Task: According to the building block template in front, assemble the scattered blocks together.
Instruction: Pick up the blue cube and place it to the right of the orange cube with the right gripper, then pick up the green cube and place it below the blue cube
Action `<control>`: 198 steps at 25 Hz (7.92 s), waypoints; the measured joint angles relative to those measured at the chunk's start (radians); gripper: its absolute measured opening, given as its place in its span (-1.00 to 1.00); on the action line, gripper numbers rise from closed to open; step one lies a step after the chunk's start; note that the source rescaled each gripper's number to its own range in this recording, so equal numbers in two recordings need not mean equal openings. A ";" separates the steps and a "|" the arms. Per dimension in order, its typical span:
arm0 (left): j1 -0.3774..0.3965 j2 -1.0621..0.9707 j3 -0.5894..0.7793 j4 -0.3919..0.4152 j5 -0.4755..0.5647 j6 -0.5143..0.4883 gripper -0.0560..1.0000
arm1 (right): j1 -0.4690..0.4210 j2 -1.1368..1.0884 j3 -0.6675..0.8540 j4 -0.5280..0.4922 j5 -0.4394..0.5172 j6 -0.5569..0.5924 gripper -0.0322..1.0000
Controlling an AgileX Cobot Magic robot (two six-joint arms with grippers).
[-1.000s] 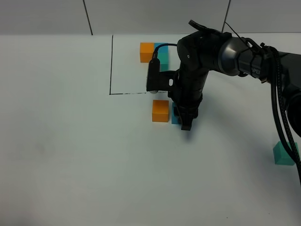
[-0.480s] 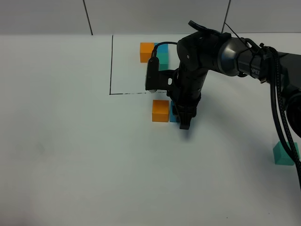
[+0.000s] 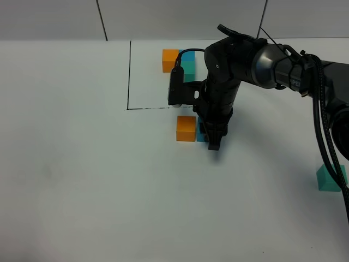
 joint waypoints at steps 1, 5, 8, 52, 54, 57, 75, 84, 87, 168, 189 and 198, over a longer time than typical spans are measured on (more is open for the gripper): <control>0.000 0.000 0.000 0.000 0.000 0.000 0.39 | 0.000 0.001 0.000 0.000 0.000 0.000 -0.91; 0.000 0.000 0.000 0.000 0.000 0.000 0.39 | 0.000 0.008 -0.003 -0.001 -0.005 -0.004 -0.91; 0.000 0.000 0.000 0.000 0.000 0.000 0.39 | 0.000 0.009 -0.003 -0.001 -0.005 -0.009 -0.91; 0.000 0.000 0.000 0.000 0.000 0.000 0.39 | 0.004 0.029 -0.008 0.002 -0.035 -0.123 -0.61; 0.000 0.000 0.000 0.000 0.000 0.000 0.39 | -0.005 0.020 -0.006 0.002 -0.044 -0.115 -0.23; 0.000 0.000 0.000 0.000 0.000 0.000 0.39 | -0.022 -0.013 -0.006 0.000 -0.048 -0.070 0.28; 0.000 0.000 0.000 0.000 0.000 0.000 0.39 | -0.406 -0.698 0.708 -0.052 -0.164 0.796 0.58; 0.000 0.000 0.000 0.000 0.000 0.000 0.39 | -0.511 -0.769 0.881 -0.036 -0.208 0.962 0.58; 0.000 0.000 0.000 0.000 0.000 0.000 0.39 | -0.511 -0.730 0.897 0.015 -0.245 0.962 0.58; 0.000 0.000 0.000 0.000 0.000 0.000 0.39 | 0.165 -0.122 0.213 -0.175 -0.008 1.722 -0.90; 0.000 0.000 0.000 0.000 0.000 0.000 0.39 | 0.158 -0.093 0.209 -0.177 -0.057 1.722 -0.90; 0.000 0.000 0.000 0.000 0.000 0.000 0.39 | 0.157 -0.091 0.209 -0.177 -0.089 1.722 -0.90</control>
